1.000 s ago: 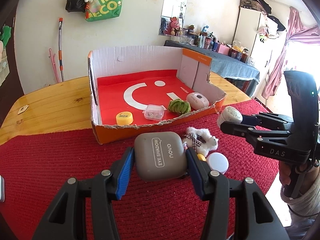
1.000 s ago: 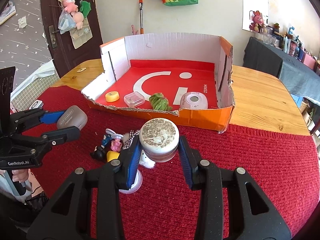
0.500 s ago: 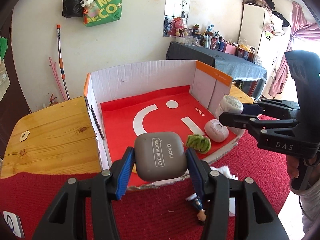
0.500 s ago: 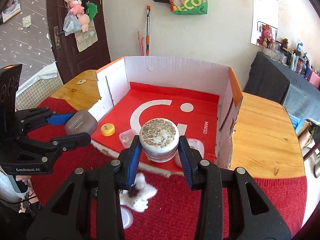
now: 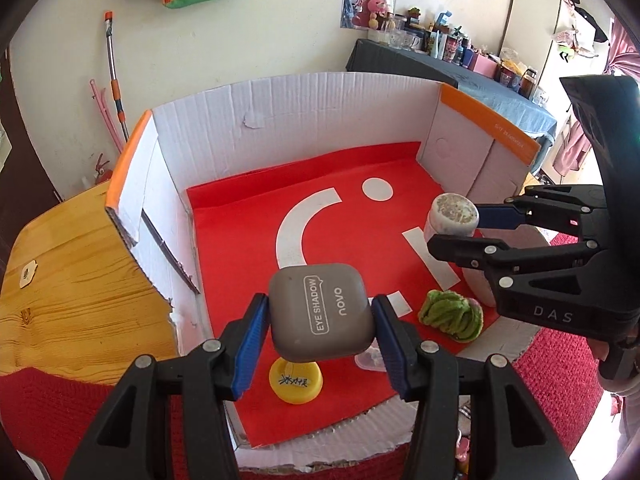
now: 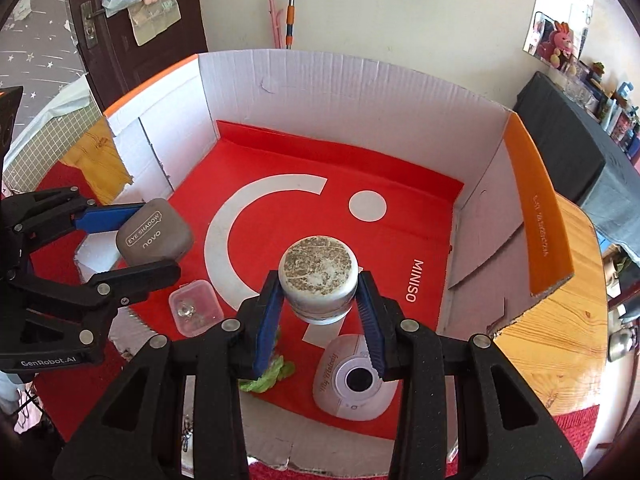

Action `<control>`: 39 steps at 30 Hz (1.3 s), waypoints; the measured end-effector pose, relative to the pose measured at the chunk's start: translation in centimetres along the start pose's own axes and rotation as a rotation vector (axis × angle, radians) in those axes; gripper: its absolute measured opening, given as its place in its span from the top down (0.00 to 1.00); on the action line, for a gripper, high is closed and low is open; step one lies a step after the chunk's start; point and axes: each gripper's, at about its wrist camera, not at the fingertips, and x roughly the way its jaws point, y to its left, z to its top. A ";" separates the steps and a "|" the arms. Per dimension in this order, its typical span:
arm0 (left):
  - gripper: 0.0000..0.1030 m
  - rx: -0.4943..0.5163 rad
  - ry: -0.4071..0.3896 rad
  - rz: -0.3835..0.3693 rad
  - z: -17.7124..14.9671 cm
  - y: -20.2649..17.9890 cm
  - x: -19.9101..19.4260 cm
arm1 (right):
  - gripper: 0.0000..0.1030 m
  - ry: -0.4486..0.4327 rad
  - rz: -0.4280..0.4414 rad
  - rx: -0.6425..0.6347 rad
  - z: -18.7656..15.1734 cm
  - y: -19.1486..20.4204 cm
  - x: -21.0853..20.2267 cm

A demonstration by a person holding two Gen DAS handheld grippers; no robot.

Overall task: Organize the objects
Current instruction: 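Carry the cream jar and grey case into the orange box with both grippers, then lower both items onto the red liner and open both grippers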

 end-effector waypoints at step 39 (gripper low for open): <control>0.47 0.016 0.117 0.091 0.5 0.6 3.7 | 0.65 0.175 -0.011 -0.030 -0.5 -1.3 2.7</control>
